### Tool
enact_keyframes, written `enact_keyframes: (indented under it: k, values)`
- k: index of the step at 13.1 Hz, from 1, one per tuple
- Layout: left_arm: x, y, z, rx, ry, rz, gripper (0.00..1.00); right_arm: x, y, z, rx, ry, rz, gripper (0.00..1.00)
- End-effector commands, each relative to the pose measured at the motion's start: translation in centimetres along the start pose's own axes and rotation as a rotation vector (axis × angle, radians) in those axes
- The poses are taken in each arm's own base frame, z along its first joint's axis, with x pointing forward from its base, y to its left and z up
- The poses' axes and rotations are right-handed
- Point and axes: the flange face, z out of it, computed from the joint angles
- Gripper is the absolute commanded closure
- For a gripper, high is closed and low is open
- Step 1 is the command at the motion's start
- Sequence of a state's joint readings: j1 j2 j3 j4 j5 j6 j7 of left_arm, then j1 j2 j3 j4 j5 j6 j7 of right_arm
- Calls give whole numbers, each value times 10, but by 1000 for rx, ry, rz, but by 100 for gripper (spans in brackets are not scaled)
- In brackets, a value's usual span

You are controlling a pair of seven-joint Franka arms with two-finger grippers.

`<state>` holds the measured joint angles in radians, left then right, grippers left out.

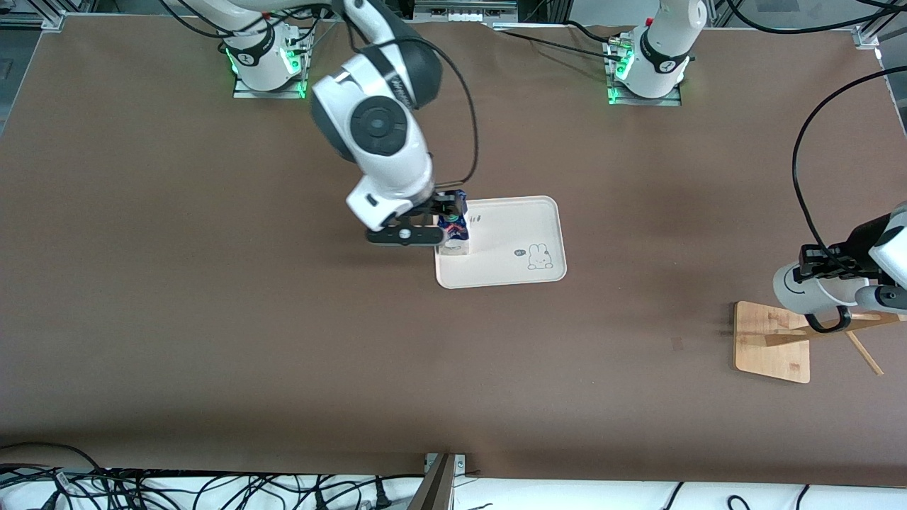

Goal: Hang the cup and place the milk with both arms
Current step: 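Carry the mug with the left gripper toward the wooden stand, then hang the mug on the stand peg while the right gripper grasps the milk, then lift the milk with the right gripper while the left gripper withdraws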

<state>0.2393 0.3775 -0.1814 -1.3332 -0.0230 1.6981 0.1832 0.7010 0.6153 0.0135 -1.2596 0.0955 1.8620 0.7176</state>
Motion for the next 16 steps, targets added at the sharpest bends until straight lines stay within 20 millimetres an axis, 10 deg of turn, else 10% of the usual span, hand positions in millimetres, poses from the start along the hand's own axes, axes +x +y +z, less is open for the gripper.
enact_keyframes:
  k: [1,4,5,6,9,16]
  values:
    - [-8,-25,2,-16,-15,30,100,-9,-26,20,1,6,43,0]
    - [-22,-55,15,-32,-61,40,100,-21,-31,38,-37,-4,30,0]
    - [-21,-54,15,-30,-61,30,39,-22,-31,44,-41,-4,34,0]
    - [-20,-52,15,-36,-56,22,0,-24,-32,49,-42,-4,49,0]
    - [-15,-30,2,-21,-39,33,0,-28,-31,65,-58,-12,49,0]
    - [-29,59,-60,112,-110,75,0,-29,-28,67,-62,-20,54,43]
